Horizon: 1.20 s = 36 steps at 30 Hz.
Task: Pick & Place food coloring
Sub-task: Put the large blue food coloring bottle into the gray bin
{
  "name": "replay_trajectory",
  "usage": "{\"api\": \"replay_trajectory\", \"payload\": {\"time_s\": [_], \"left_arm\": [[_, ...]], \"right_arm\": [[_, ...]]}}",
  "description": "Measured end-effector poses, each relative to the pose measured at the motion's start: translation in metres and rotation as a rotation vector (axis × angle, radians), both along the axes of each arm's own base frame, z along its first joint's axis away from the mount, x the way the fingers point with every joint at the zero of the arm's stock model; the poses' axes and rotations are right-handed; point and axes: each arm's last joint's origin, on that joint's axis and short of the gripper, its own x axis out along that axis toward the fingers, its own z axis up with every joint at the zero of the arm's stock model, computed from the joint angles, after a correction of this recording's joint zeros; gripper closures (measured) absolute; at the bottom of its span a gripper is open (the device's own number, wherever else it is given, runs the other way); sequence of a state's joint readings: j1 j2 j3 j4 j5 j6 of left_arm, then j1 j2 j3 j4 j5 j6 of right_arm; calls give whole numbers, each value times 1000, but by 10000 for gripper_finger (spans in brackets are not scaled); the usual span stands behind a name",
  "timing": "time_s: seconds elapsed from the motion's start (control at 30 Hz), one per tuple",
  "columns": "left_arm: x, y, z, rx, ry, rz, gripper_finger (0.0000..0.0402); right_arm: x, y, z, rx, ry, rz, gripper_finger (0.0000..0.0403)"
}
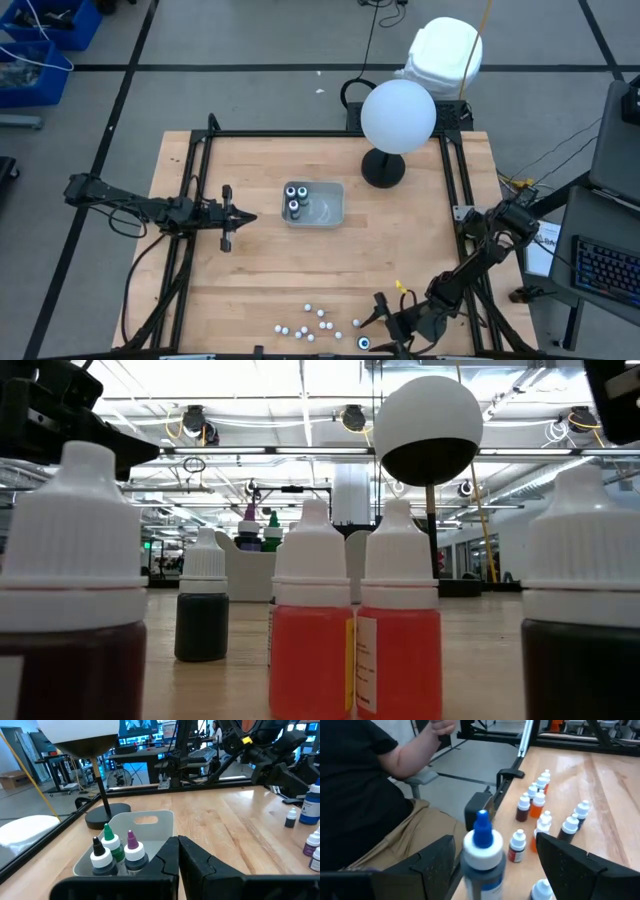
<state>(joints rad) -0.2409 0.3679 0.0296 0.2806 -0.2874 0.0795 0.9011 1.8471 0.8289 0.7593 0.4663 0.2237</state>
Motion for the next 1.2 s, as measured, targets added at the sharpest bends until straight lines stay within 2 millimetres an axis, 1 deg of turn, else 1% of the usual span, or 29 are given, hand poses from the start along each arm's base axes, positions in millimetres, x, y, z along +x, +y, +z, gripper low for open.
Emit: {"api": "replay_trajectory", "payload": {"time_s": [0.13,0.3,0.47,0.77,1.03,1.2], "left_arm": [[0,0,0,1,1,0,392],[0,0,0,1,3,0,392],[0,0,-1,3,8,0,392],[0,0,-1,4,9,0,392],[0,0,-1,5,11,0,392],[0,0,-2,6,16,0,392]], "right_arm": [[6,2,-2,3,8,14,135],[6,3,-6,-13,19,15,135],[7,2,-6,-12,18,14,137],[8,2,-6,-8,19,10,156],[10,5,-2,2,14,37,159],[13,5,-8,15,20,50,162]]}}
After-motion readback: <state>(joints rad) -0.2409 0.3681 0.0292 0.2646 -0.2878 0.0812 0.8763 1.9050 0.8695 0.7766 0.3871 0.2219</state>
